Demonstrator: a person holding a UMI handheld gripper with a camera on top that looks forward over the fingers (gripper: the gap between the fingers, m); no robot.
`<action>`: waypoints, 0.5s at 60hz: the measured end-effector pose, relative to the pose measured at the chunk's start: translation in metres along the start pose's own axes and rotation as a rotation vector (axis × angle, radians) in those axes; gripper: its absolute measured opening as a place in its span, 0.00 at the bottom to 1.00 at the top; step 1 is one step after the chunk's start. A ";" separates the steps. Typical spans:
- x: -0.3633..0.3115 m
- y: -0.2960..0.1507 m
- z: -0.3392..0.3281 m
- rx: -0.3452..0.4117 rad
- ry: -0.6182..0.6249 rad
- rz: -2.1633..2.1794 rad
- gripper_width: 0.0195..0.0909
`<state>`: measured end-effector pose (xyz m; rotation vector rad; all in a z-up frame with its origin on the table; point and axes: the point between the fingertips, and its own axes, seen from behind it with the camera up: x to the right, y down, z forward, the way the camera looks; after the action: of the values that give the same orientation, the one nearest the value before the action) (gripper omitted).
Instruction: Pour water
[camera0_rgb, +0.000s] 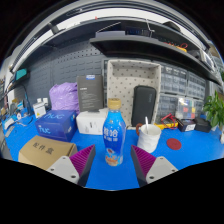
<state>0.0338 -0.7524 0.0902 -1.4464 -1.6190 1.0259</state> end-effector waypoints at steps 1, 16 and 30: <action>-0.001 -0.001 0.005 0.004 0.000 0.004 0.73; -0.001 -0.010 0.069 0.039 0.018 0.000 0.73; 0.010 -0.013 0.098 0.120 0.016 0.011 0.41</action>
<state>-0.0612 -0.7523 0.0603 -1.3816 -1.5127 1.0961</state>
